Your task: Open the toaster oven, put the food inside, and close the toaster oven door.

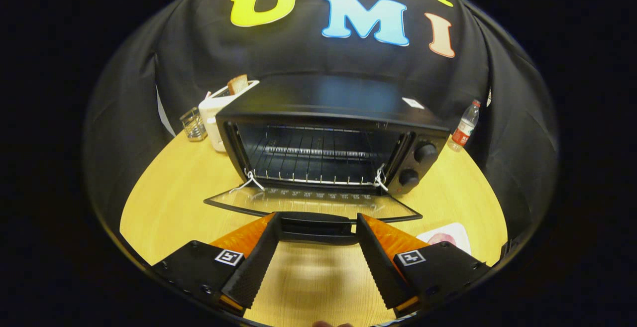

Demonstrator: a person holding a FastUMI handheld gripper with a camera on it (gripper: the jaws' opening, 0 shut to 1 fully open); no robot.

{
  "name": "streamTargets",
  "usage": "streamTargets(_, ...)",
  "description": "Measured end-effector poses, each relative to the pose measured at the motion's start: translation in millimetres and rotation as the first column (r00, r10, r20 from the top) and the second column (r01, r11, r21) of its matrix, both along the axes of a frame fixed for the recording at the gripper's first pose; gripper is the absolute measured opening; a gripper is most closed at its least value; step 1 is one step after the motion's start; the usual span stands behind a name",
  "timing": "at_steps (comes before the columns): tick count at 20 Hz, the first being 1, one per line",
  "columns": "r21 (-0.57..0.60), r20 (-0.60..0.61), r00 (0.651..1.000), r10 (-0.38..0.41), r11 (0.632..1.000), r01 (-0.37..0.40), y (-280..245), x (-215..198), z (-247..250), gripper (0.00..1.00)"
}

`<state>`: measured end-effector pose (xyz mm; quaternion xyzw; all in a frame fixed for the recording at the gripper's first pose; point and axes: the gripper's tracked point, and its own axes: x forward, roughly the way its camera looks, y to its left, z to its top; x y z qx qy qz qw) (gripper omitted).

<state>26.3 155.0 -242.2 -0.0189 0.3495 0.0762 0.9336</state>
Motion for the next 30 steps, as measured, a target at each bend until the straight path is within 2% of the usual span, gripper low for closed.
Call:
streamTargets(2, 0.006, -0.110, 0.994, 0.013, 1.000, -0.012, 1, -13, -31, 0.96)
streamTargets(5, 0.005, -0.155, 0.988, 0.013, 1.000, -0.012, -6, -16, -51, 0.97)
streamTargets(15, -0.043, -0.160, 0.984, 0.082, 0.995, -0.090, -35, -47, -41, 0.97)
streamTargets(19, -0.154, -0.107, 0.990, 0.092, 0.982, -0.108, -85, -57, -24, 0.99)
streamTargets(25, -0.167, -0.100, 0.995, -0.021, 0.986, 0.004, -174, -66, -6, 0.99)
streamTargets(30, -0.126, -0.130, 0.985, -0.113, 0.987, 0.097, -238, -67, -10, 0.98)
